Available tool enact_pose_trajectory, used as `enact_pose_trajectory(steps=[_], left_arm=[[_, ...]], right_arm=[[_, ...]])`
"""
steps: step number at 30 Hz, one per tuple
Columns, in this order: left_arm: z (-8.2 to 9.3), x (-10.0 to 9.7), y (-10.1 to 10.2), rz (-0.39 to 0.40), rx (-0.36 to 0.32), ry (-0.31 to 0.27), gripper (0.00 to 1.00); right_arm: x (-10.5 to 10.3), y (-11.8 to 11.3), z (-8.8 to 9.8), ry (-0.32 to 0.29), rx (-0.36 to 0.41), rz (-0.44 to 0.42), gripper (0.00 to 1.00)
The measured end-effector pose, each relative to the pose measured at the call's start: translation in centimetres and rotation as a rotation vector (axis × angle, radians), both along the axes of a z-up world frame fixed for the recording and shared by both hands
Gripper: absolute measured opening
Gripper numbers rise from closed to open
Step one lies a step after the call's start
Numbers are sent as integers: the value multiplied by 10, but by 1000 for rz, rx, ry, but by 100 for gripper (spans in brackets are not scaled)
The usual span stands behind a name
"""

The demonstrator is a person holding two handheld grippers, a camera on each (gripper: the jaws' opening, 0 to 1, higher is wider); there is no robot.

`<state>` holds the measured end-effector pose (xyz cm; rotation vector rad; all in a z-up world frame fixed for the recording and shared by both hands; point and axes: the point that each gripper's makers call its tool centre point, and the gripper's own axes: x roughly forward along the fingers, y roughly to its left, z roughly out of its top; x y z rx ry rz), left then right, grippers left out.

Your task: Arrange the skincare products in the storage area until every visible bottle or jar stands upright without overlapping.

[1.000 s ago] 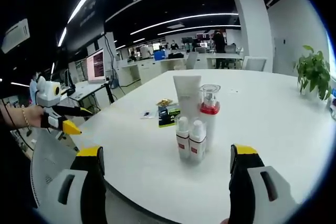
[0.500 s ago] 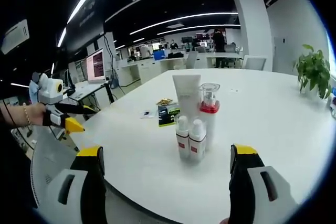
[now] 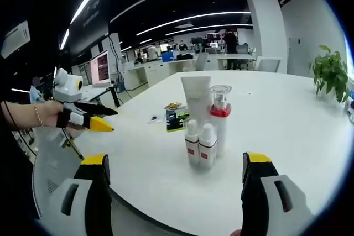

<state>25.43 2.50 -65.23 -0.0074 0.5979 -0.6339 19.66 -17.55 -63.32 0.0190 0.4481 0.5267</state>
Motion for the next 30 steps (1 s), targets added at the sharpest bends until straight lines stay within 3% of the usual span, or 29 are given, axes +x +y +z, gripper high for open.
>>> enact_pose_trajectory(steps=[11,23,30], left_arm=[[-20,56,-11,90,19,42,82],[-53,110,-31,190,24,134,83],[-63,141,-42,243,31,139,83]], right_arm=[[-1,0,-4,17,-15,-3,99],[-1,-2,-8,39,-14,-21,99],[-1,-4,-11,52,-19,-28,99]])
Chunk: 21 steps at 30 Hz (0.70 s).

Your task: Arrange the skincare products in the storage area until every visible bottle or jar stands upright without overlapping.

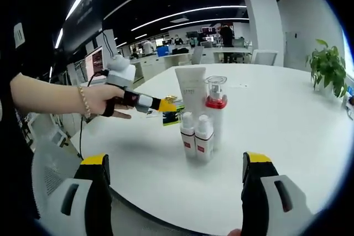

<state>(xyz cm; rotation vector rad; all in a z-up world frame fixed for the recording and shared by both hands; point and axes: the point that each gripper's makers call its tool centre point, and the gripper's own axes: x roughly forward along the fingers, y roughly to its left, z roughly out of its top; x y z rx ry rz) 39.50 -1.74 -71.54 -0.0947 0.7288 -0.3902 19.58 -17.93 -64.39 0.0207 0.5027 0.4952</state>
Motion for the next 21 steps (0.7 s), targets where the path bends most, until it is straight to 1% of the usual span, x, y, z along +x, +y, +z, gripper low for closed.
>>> enact_pose_trajectory(steps=[1,2,3,4,5,6,7,8,10,13,15,17,21], left_arm=[[0,1,-1,4,6,0,84],[-4,9,-3,6,14,4,84],[-5,10,-4,5,15,6,83],[-9,10,-10,9,25,32,83],[-9,9,-11,10,27,37,83],[-16,16,-10,32,37,53,83],[-18,19,-9,44,46,53,83],[-16,16,-11,56,54,54,83],[-19,18,-12,71,60,63,83],[-22,21,-15,108,57,79,83],[-24,29,-17,135,49,87,83],[-24,30,-19,148,49,92,83],[-29,39,-23,180,50,104,82]], right_arm=[[0,-1,-1,5,1,-1,99],[0,-1,-2,7,-1,-3,99],[1,-2,-2,8,-3,-4,99],[1,-2,-2,7,-5,-4,99],[1,-2,-3,9,-7,-3,99],[0,-2,-3,11,-7,-3,99],[0,-2,-3,13,-7,-3,99],[1,-2,-3,14,-8,-4,99],[1,-3,-5,19,-7,-6,99],[1,-4,-6,23,-8,-12,99],[1,-4,-7,25,-8,-14,99],[1,-4,-8,30,-10,-15,99],[1,-6,-8,33,-11,-23,99]])
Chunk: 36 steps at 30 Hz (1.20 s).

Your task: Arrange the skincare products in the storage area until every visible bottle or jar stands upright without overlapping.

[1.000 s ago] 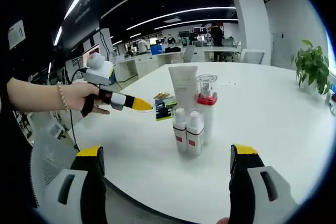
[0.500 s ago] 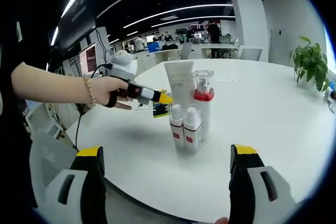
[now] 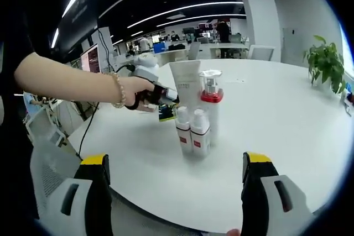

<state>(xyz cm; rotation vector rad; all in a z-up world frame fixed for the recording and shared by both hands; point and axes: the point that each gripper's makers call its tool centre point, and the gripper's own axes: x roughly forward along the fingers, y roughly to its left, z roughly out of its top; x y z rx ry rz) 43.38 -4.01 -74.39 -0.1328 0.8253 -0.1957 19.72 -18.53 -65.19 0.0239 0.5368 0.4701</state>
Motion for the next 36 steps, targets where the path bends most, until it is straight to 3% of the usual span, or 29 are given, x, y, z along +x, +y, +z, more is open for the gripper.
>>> enact_pose_trajectory(steps=[8,10,20,26,30,36], left_arm=[[-16,14,4,3,104,12,81],[-21,11,9,-29,171,24,79],[-26,10,13,-101,191,3,77],[-24,13,17,-128,179,-47,66],[-19,3,29,-106,152,-74,47],[-18,1,30,-142,157,-95,38]], right_arm=[[1,-3,-2,6,5,-20,99],[1,-3,-2,10,6,-20,99],[1,-3,-3,8,2,-23,99],[1,-3,-3,4,0,-22,99],[1,-3,-2,1,-3,-21,99],[1,-3,-2,-2,-4,-17,99]])
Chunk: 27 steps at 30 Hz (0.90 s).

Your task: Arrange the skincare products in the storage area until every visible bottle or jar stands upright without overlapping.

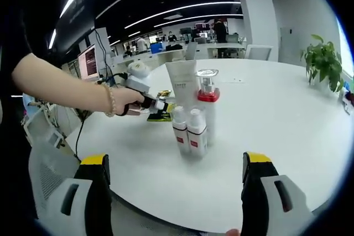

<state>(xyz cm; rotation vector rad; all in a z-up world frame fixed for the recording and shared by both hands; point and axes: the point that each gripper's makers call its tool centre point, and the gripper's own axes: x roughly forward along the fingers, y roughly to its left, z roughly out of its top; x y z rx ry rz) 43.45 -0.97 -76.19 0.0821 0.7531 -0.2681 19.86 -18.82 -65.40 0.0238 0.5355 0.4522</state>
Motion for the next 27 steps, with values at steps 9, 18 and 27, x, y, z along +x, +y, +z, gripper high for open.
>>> enact_pose_trajectory(steps=[9,18,27], left_arm=[[0,-19,1,-73,13,-10,34],[-5,-46,2,-129,11,0,33],[-4,-92,5,-181,10,5,33]], right_arm=[[0,0,1,-5,-1,-1,99],[0,2,3,-13,-6,5,99],[-1,4,3,-19,-18,24,99]])
